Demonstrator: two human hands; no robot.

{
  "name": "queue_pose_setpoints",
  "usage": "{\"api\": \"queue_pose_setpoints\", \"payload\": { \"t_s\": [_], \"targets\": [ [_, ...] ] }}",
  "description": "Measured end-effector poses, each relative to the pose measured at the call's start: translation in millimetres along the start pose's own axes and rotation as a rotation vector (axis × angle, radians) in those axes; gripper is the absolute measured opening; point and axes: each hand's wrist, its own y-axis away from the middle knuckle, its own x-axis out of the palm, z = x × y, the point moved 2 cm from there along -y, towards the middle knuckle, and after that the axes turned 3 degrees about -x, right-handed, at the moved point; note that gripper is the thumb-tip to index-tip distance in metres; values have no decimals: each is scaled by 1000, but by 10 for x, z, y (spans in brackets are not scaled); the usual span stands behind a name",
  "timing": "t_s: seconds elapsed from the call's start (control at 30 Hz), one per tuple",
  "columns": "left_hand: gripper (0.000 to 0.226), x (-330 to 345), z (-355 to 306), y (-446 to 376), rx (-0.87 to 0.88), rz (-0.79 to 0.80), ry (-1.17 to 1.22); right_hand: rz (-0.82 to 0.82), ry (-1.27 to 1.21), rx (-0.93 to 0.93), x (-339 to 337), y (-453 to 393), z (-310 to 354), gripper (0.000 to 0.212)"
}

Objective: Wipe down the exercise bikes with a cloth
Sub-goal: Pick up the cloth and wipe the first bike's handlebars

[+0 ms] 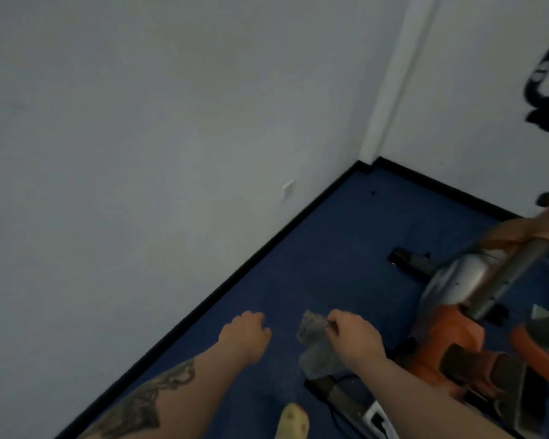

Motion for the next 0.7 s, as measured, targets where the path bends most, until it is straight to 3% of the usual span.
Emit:
{"api": "queue_pose_setpoints", "payload": {
  "t_s": [0.43,0.7],
  "targets": [
    [42,-964,-1187,-1627,314,27,-87,-190,-65,382,-874,-1252,-632,14],
    [46,-1650,-1849,-2746,545,95,-294,-313,-176,560,-1349,-2130,-749,14]
  ]
}}
